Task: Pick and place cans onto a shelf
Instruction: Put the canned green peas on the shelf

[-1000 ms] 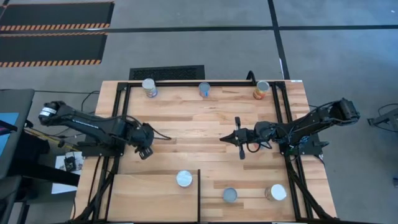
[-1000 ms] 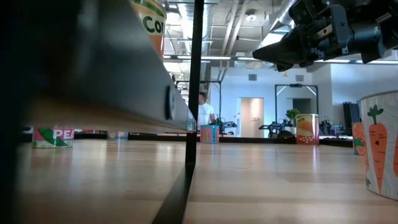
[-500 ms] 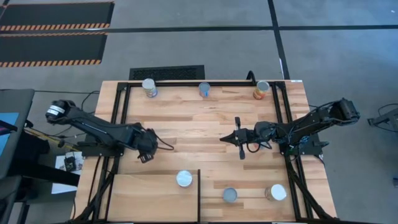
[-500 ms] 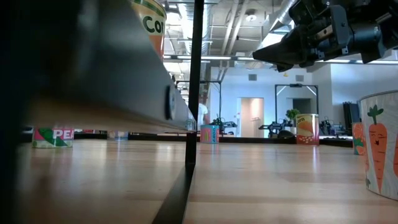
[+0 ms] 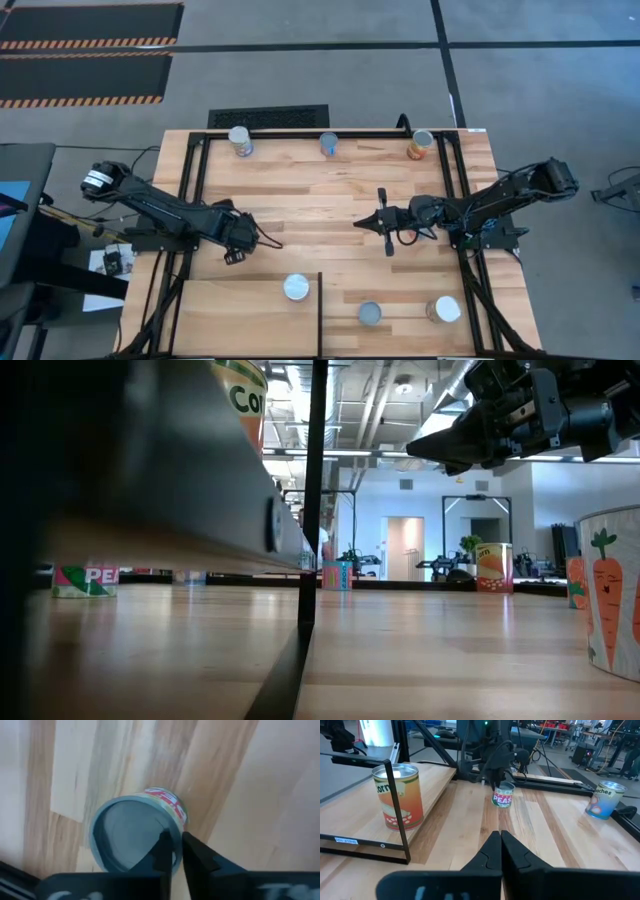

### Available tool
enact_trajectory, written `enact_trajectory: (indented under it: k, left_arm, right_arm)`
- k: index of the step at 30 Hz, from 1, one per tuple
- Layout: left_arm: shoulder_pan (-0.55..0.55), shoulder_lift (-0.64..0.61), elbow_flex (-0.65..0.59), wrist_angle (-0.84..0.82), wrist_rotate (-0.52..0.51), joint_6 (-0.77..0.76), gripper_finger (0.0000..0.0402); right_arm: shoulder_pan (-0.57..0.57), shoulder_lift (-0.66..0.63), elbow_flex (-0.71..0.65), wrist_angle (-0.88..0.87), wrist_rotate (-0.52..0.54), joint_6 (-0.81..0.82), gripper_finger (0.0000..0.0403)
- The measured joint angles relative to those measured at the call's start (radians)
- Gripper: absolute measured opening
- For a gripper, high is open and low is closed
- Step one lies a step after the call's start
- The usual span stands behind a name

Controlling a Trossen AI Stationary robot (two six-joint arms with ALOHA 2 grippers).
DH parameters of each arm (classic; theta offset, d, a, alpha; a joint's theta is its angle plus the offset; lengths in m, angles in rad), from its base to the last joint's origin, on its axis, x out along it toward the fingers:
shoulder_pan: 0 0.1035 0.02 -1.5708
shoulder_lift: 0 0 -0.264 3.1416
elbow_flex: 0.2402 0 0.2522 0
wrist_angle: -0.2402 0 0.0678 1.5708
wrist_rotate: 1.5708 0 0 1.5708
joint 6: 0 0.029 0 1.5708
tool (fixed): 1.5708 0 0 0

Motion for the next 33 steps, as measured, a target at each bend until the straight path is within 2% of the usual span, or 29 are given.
enact_trajectory:
  k: [3,9,13,18,21,26,33]
  left_arm:
    - [0.000,-0.032,0.043,0.005,0.097,0.017,0.0010]
    - [-0.034,-0.064,0.207,-0.097,0.196,-0.008,0.0004]
    - [-0.114,-0.063,0.296,-0.217,0.287,-0.095,0.0003]
    - [-0.289,-0.063,0.316,-0.231,0.418,-0.321,0.0002]
    - [-0.425,-0.063,0.317,-0.204,0.409,-0.486,0.0001]
    - [-0.595,-0.063,0.317,-0.205,0.309,-0.761,0.0001]
    - [-0.688,-0.061,0.297,-0.163,0.273,-0.954,0.0000]
  right_arm:
    - [0.000,0.000,0.000,0.000,0.000,0.000,0.0008]
    - [0.000,0.000,0.000,0.000,0.000,-0.005,0.0008]
    - [0.000,0.000,0.000,-0.005,0.000,-0.005,0.0008]
    - [0.000,0.000,0.000,-0.011,0.000,-0.006,0.0008]
    - [0.000,0.000,0.000,-0.015,0.000,-0.008,0.0008]
    - [0.000,0.000,0.000,-0.015,0.000,-0.008,0.0008]
    - [0.000,0.000,0.000,-0.015,0.000,-0.008,0.0008]
